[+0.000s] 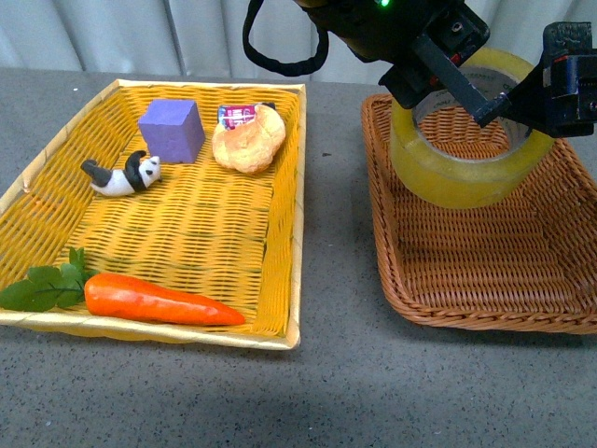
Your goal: Move tape to another basket
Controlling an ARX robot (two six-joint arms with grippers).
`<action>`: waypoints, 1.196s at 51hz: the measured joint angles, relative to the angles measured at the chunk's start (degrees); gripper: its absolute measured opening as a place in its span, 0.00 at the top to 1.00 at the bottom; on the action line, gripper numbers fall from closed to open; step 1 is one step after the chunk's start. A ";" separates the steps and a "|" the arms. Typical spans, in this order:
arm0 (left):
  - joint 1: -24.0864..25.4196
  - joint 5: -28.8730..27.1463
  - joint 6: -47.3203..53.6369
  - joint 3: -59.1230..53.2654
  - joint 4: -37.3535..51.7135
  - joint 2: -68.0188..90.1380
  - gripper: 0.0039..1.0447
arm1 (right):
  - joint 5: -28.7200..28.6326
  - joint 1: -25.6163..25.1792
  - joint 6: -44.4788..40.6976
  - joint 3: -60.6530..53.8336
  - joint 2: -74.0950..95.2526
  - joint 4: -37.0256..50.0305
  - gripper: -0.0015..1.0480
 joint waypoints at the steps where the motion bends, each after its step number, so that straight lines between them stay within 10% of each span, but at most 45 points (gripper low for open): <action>1: 0.00 -0.02 0.00 0.00 0.00 0.00 0.85 | 0.04 0.11 0.09 0.00 0.00 0.00 0.29; 20: -0.20 0.13 -0.70 0.26 0.00 0.00 0.85 | 0.85 1.86 2.21 0.61 0.22 -1.60 0.82; 28: -0.33 0.09 -0.70 0.52 0.00 0.00 0.82 | 1.38 1.88 2.21 0.92 0.44 -1.77 0.84; 53: 1.60 -12.81 -3.61 1.79 -0.68 -0.22 0.05 | 4.76 -1.73 -0.79 3.78 7.08 -2.19 0.85; 61: 4.11 -14.73 -9.16 0.04 3.28 -1.73 0.06 | 5.35 -2.69 -1.68 5.18 11.02 -1.62 0.85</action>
